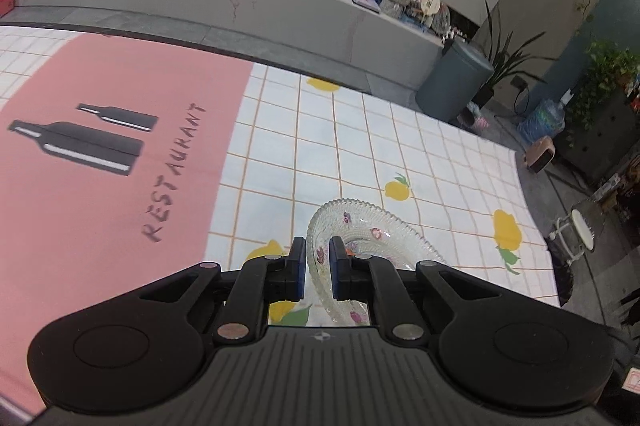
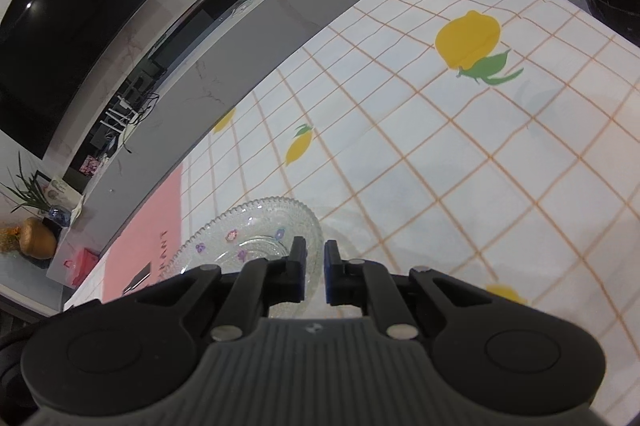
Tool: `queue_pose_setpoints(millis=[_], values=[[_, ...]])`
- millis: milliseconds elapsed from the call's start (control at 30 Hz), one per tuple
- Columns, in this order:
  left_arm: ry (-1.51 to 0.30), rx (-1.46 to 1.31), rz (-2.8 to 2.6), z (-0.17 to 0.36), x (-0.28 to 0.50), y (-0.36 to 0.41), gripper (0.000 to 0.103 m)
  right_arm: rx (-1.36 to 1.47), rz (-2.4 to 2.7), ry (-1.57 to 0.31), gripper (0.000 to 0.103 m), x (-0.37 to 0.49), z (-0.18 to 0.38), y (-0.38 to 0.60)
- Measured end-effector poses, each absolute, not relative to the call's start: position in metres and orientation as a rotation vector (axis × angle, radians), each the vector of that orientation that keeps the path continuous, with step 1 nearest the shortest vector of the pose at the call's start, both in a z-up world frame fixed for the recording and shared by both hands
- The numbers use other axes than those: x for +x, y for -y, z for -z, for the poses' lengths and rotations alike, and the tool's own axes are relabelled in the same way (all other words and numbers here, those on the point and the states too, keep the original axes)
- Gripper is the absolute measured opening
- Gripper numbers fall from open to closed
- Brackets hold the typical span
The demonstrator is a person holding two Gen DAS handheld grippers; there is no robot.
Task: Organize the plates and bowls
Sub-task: 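Close both grippers on the small glass plate rim and lift it, then carry the small glass plate over the glass plate stack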
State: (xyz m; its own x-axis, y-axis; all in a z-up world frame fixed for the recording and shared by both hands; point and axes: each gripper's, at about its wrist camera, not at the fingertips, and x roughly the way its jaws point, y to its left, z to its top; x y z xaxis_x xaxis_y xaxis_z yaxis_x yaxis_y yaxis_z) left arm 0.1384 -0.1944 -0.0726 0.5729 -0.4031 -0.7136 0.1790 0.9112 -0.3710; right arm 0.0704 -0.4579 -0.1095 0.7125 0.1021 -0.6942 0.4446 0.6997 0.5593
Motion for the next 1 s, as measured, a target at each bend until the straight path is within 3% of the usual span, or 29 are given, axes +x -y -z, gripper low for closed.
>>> queue_pose_setpoints(millis=[633, 1000], values=[[-0.829, -0.345, 0.291, 0.045, 0.054, 0.106, 0.012, 0.756, 0.097, -0.775, 0.007, -0.002, 0.078, 0.381], [-0.873, -0.342, 0.261, 0.063, 0.016, 0.075, 0.012, 0.732, 0.069, -0.839, 0.007, -0.034, 0.093, 0.352]])
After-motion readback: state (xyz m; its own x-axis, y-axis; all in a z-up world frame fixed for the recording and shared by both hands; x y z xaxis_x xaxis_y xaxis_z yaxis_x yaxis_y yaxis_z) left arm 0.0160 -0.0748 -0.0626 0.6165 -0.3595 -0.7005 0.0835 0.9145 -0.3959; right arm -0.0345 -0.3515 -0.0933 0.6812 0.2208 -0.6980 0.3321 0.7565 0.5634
